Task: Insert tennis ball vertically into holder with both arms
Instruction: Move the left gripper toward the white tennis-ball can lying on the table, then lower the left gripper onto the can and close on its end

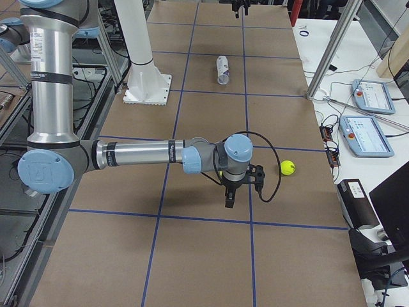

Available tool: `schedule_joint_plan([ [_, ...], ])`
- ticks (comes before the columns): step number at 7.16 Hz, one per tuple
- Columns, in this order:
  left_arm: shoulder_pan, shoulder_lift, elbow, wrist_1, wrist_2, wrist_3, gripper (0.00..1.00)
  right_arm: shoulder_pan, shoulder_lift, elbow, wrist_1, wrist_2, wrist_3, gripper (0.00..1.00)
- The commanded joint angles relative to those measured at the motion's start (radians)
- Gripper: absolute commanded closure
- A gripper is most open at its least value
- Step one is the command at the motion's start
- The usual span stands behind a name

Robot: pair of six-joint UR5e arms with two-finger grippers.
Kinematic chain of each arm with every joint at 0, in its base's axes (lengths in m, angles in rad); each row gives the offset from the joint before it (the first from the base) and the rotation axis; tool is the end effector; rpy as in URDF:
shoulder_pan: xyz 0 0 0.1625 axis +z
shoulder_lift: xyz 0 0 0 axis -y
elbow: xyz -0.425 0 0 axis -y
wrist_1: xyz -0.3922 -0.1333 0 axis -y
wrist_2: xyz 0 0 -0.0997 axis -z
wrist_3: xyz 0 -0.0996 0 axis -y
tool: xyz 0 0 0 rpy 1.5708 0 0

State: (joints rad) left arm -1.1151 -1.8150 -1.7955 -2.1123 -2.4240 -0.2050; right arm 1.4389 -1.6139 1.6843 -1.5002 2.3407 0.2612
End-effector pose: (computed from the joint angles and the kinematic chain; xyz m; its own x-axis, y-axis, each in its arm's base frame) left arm 0.1946 -0.5295 0.3480 0.3508 0.7472 -0.5645 -0.1660 0.6428 0.7478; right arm 0.0001 -0.4859 0.6163 0.7088 0.0686 0.7021 -0.0547 0.9976 -0.0422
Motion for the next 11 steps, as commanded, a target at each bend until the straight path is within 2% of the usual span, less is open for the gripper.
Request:
schedule_joint_plan([
  [1, 0.092, -0.059, 0.013, -0.009, 0.031, -0.001, 0.00, 0.000, 0.000, 0.000, 0.000, 0.002, 0.001, 0.01],
  [4, 0.216, -0.141, 0.016, -0.014, 0.100, 0.022, 0.01, 0.000, 0.000, 0.002, 0.000, 0.002, 0.000, 0.01],
  [6, 0.309, -0.184, 0.024, -0.014, 0.254, 0.149, 0.01, 0.000, 0.002, 0.000, 0.000, 0.002, -0.002, 0.01],
  [8, 0.372, -0.262, 0.128, -0.015, 0.270, 0.229, 0.01, 0.000, 0.002, 0.000, 0.000, 0.002, -0.002, 0.01],
  [10, 0.417, -0.274, 0.137, -0.008, 0.276, 0.230, 0.00, 0.000, 0.002, 0.000, 0.000, 0.003, -0.002, 0.01],
  [11, 0.435, -0.302, 0.178, -0.006, 0.278, 0.230, 0.00, 0.000, 0.002, 0.000, 0.000, 0.003, -0.002, 0.01],
])
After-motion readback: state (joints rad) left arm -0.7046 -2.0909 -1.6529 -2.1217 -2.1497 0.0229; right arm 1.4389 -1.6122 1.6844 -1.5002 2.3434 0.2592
